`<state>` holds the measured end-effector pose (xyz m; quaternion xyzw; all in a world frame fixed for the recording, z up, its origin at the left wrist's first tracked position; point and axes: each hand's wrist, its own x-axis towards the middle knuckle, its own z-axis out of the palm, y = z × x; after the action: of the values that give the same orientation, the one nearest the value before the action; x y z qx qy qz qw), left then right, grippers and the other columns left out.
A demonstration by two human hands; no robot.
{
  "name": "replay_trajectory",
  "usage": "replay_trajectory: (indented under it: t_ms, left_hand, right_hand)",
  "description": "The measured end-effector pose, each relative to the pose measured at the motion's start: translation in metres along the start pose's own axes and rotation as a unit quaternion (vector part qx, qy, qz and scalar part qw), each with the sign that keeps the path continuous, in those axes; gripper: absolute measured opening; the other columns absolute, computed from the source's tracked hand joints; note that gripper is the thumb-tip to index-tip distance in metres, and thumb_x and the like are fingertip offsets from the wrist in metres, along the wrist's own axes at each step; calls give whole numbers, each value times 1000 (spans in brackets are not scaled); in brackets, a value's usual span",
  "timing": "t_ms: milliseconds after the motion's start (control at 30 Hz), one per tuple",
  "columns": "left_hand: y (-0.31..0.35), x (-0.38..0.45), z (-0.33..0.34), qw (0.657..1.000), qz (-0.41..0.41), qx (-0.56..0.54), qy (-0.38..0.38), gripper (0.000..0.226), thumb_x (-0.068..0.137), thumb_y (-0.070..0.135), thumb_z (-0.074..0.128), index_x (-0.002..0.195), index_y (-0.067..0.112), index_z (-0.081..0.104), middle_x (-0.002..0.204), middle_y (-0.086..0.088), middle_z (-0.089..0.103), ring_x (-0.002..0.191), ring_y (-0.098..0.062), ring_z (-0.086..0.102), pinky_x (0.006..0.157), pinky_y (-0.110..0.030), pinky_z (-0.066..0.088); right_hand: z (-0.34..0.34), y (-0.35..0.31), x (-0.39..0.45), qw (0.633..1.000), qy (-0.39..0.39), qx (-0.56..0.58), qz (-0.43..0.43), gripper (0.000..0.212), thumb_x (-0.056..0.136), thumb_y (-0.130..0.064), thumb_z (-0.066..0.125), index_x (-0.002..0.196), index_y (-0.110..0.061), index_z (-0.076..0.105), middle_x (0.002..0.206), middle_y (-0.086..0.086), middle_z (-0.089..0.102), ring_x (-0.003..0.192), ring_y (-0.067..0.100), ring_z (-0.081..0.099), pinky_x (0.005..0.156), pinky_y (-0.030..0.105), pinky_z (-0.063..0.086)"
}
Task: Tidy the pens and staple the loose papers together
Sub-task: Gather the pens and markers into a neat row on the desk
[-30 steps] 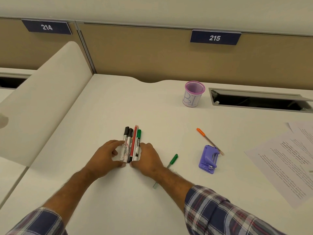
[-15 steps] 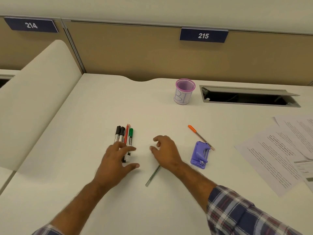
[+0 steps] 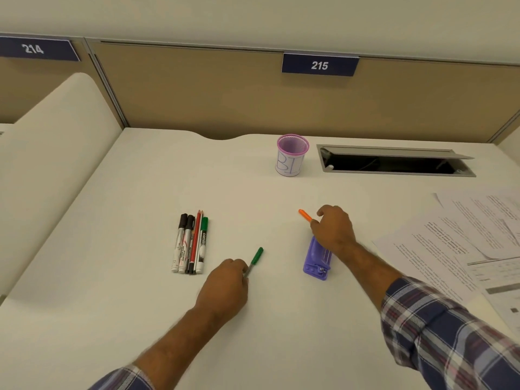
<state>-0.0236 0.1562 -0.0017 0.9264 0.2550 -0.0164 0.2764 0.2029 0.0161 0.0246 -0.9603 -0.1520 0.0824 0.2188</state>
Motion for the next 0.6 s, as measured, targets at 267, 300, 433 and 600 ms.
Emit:
replay_trajectory:
  t_ms: [267,300,433,600]
  left_hand:
    - [7,-1,-11,961,-119,-247,-45,18,94,7,49,102,14,64,87,-1,66,69,-14,60,57,-18,46]
    - [7,-3,-13,953,-128,-273,-44,17,94,7,50,101,14,64,84,0,66,65,-13,60,55,-18,47]
    - [11,-6,-15,917,-164,-361,-36,13,94,4,54,96,10,65,77,-2,65,63,-14,59,55,-22,52]
    - [19,-4,-17,884,-169,-436,-23,11,95,5,57,98,9,67,82,-4,68,69,-16,64,65,-28,58]
  right_hand:
    - [12,2,1,994,-56,-68,64,22,83,-27,67,94,-10,59,103,10,67,96,28,63,71,31,44]
    - [12,2,1,993,-62,-75,68,22,84,-27,67,96,-9,59,104,9,67,97,28,63,72,31,44]
    - [10,0,-7,994,48,-98,-31,19,89,-25,59,96,-8,67,99,8,67,90,26,62,77,36,53]
    - [-1,-40,-39,962,162,140,-171,9,89,-20,61,85,-14,66,81,-1,65,76,17,57,70,31,48]
